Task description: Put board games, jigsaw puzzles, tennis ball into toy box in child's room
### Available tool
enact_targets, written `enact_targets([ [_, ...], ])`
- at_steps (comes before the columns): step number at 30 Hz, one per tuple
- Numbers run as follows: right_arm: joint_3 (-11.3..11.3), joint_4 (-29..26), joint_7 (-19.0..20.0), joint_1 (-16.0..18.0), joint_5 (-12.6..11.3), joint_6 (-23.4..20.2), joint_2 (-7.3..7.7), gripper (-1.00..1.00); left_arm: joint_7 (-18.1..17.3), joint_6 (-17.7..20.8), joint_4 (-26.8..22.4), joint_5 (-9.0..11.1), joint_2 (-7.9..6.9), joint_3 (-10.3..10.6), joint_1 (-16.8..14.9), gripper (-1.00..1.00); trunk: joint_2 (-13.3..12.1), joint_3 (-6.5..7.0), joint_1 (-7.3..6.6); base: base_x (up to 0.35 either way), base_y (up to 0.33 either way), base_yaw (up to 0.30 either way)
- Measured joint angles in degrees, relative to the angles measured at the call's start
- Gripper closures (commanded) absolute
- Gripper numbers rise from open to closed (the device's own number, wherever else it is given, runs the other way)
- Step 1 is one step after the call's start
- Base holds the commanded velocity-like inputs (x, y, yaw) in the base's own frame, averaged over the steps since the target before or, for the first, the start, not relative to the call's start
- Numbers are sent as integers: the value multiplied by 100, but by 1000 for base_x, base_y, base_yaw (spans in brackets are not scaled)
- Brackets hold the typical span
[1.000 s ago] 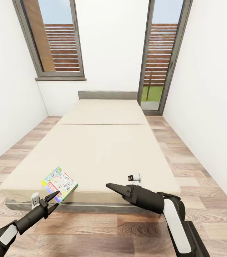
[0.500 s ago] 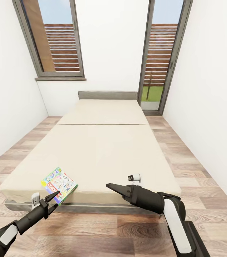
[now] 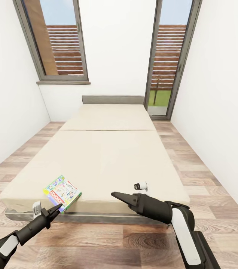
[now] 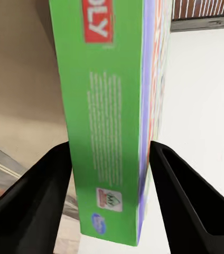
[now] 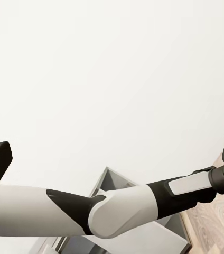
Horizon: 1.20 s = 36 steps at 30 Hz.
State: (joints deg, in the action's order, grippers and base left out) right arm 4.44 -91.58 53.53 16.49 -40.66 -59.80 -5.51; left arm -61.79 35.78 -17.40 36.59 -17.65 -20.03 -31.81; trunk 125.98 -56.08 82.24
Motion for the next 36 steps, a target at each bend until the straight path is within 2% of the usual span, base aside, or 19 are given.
enact_targets([
  [8, 0, 0, -4, 1, 0, 0, 0, -100, -19, 12, -1, 11, 9, -1, 0, 100, 0, 0, 0, 0, 0, 0],
  [12, 0, 0, -6, 0, 0, 0, 0, -100, -12, -47, 3, -46, 6, -2, 1, 100, 0, 0, 0, 0, 0, 0],
  [36, 0, 0, -15, 9, -3, 0, -11, -100, -14, -59, -4, -63, 8, 14, 2, 100, -961, 430, -526, 0, 0, 0],
])
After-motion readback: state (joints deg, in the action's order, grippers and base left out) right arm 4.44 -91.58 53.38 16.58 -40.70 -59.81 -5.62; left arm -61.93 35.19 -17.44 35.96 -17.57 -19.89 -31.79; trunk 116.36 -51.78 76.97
